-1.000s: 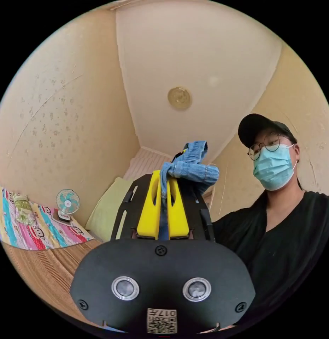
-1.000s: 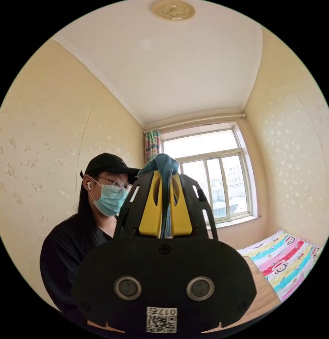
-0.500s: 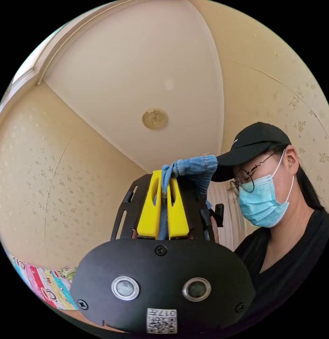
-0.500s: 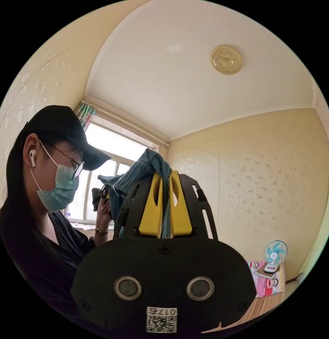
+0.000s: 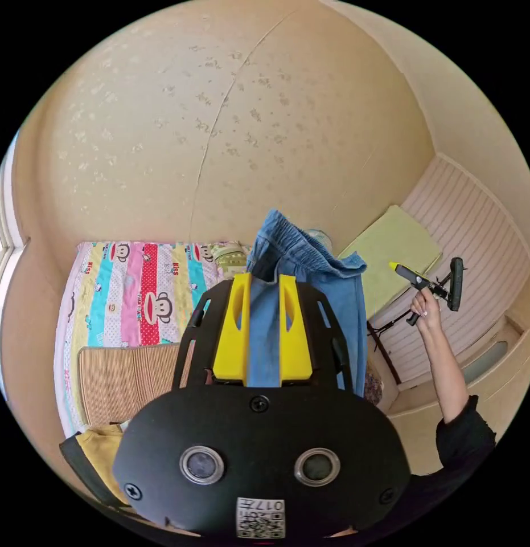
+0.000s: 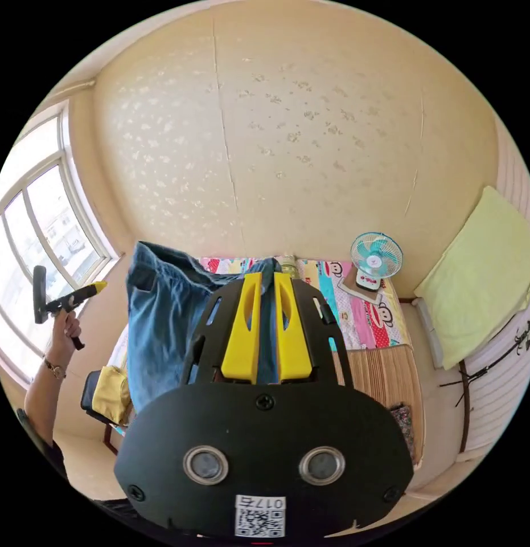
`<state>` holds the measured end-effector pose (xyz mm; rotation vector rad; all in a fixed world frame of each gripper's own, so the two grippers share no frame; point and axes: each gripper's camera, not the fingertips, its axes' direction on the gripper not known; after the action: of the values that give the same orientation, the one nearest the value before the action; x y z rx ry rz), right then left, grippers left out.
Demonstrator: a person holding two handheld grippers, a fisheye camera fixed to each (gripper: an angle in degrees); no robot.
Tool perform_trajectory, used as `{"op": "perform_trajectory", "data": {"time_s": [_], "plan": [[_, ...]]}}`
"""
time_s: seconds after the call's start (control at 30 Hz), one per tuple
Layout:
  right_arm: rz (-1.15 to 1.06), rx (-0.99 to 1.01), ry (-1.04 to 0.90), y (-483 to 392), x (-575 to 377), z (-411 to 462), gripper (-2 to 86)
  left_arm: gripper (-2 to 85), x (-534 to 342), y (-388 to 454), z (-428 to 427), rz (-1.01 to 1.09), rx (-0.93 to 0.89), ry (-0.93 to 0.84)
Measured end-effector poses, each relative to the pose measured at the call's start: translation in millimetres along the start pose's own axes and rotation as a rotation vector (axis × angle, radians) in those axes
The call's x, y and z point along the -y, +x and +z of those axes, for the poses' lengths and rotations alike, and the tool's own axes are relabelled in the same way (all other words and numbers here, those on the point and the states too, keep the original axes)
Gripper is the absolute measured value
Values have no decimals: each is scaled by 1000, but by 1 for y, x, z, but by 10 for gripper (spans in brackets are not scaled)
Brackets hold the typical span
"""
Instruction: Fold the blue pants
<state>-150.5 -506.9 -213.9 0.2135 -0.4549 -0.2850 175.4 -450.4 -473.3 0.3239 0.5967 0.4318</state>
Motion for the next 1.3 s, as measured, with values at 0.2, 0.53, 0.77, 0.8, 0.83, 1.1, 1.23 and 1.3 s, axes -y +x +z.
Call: {"op": "perform_trajectory", "data": {"time_s": [0.2, 0.53, 0.77, 0.8, 0.83, 1.1, 1.23, 1.3], "plan": [[45, 265, -428, 68, -206, 190, 31, 84, -199, -152, 161, -192, -87, -377], [219, 643, -1068, 33, -520, 294, 86, 85, -476, -291, 221, -407, -41, -748], [486, 758, -1106, 20, -575, 303, 111, 80, -506, -338, 213, -436, -78, -746], [501, 766, -1125, 20, -579, 306, 99, 76, -511, -342, 213, -451, -120, -737], [515, 760, -1158, 23, -582, 307, 79, 60, -516, -345, 212, -467, -160, -733], [447, 877, -962, 116, -558, 204, 22, 55, -539, -354, 161, -390, -218, -721], [490, 463, -1121, 188, -592, 168, 18, 86, -542, -378, 155, -497, -263, -622], [506, 488, -1114, 200, -599, 156, 17, 101, -539, -381, 168, -479, -245, -642]]}}
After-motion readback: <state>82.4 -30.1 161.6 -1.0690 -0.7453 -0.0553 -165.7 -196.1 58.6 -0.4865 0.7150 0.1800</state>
